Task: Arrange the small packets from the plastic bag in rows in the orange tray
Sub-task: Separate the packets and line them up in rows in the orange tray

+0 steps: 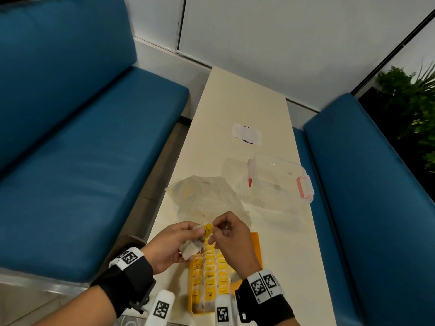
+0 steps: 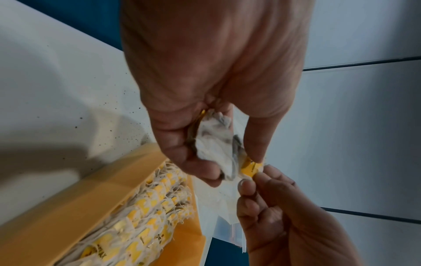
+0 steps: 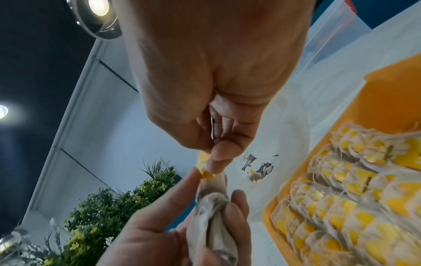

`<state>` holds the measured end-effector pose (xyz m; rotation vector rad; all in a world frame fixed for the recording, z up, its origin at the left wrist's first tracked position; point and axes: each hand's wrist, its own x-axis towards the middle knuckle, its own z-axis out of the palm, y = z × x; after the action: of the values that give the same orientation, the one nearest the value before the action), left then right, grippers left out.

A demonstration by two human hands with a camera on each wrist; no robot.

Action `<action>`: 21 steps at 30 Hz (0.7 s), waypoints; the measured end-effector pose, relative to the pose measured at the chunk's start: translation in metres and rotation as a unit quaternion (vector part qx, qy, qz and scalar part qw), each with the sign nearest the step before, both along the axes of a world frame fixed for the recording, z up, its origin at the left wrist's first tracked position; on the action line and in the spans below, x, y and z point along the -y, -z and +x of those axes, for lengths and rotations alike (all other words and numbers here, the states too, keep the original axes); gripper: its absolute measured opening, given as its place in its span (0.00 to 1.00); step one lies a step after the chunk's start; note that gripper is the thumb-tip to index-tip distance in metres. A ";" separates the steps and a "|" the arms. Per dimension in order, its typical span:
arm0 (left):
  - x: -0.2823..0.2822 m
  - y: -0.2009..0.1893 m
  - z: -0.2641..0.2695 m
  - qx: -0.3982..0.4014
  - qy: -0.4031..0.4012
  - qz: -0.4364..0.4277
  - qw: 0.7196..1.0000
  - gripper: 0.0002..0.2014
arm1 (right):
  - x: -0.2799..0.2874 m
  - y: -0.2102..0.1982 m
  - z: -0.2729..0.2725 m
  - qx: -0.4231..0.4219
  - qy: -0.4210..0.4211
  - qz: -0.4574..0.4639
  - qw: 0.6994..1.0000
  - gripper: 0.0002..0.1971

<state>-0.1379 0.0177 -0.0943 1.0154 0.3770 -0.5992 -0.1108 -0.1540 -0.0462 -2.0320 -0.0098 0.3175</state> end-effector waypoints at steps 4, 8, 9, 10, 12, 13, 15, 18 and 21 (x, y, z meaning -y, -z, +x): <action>0.000 0.001 0.000 0.018 -0.017 0.009 1.000 0.11 | -0.003 0.001 0.002 -0.035 0.005 0.039 0.999 0.09; 0.001 -0.001 0.000 0.024 -0.024 0.007 0.999 0.10 | -0.002 0.003 0.001 -0.048 0.010 0.058 0.997 0.04; 0.000 -0.001 0.000 0.023 -0.023 0.005 0.999 0.10 | -0.001 0.003 0.001 -0.050 0.016 0.065 0.997 0.04; 0.000 -0.001 0.000 0.022 -0.021 0.005 1.000 0.11 | 0.000 0.003 0.002 -0.052 0.017 0.070 0.996 0.03; -0.002 -0.001 -0.001 0.019 -0.013 0.009 1.000 0.11 | 0.002 0.000 0.004 -0.044 0.013 0.067 0.997 0.04; -0.003 0.000 -0.002 0.017 -0.012 0.012 1.000 0.12 | 0.003 -0.003 0.005 -0.035 0.010 0.062 0.997 0.05; -0.004 0.002 -0.002 0.011 -0.012 0.023 1.000 0.13 | 0.007 -0.012 0.008 -0.008 0.009 0.057 0.998 0.07; -0.007 0.007 -0.003 0.009 -0.013 0.047 0.999 0.12 | 0.016 -0.023 0.014 0.009 0.024 0.065 0.998 0.09; -0.008 0.008 -0.003 0.015 -0.014 0.080 0.997 0.10 | 0.028 -0.014 0.017 0.010 -0.021 -0.070 0.997 0.04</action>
<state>-0.1409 0.0254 -0.1019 1.1686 0.4164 -0.5331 -0.0942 -0.1820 -0.0323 -2.1769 -0.0446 0.3314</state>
